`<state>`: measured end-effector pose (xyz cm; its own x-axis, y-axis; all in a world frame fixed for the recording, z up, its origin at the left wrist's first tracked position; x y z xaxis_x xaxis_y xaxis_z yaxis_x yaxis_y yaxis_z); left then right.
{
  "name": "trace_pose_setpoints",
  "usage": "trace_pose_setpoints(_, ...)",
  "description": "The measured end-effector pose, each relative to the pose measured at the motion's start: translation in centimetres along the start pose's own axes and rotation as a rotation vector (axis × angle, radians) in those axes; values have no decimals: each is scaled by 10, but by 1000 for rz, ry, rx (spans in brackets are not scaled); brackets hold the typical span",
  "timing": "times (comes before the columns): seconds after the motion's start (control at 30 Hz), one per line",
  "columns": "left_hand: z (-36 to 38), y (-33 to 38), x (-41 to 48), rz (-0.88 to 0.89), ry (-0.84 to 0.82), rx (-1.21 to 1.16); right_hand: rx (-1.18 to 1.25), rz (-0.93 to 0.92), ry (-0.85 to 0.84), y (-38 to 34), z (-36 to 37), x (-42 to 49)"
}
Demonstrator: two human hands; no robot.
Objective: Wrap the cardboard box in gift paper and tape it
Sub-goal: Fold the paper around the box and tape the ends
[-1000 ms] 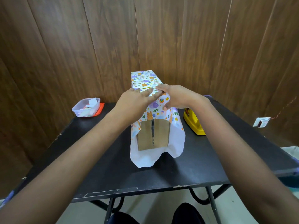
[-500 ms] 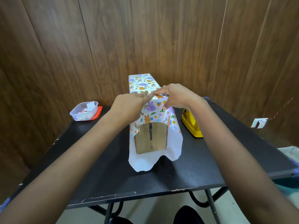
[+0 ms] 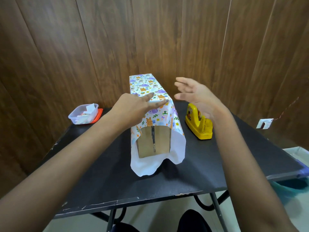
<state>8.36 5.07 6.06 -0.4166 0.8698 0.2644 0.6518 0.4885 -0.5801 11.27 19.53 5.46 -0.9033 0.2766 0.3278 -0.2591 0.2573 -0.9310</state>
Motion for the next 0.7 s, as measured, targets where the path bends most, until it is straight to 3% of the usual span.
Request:
trace_pose_setpoints(0.07, -1, 0, 0, 3, -2, 4, -70, 33, 305, 25, -54, -3)
trace_pose_setpoints(0.1, -1, 0, -1, 5, 3, 2, -244, 110, 441, 44, -81, -7)
trace_pose_setpoints(0.13, -2, 1, 0, 10, 15, -1, -444, 231, 517, 65, -103, -13)
trace_pose_setpoints(0.2, -1, 1, 0, 17, 27, 4, -667, 444, 456, 105, -118, -19)
trace_pose_setpoints(0.3, 0, 2, 0, 21, 32, 14, -580, 496, 386, 129, -119, -19)
trace_pose_setpoints(0.47, 1, 2, 1, 19, 27, 31, -517, 513, 458, 123, -125, -12)
trace_pose_setpoints(0.7, 2, 2, 1, 24, 19, 52, -208, 595, 553, 138, -128, -34)
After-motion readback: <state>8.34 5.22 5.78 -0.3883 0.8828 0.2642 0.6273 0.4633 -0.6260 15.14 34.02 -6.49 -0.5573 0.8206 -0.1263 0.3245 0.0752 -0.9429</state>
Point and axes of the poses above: each hand's wrist, its own x-axis towards the middle knuckle, its own z-axis out of the palm, y = z × x, the point moved 10 cm from there along x, towards the middle knuckle, and after that the axes turned 2 degrees about -z, right-handed, at the moved point
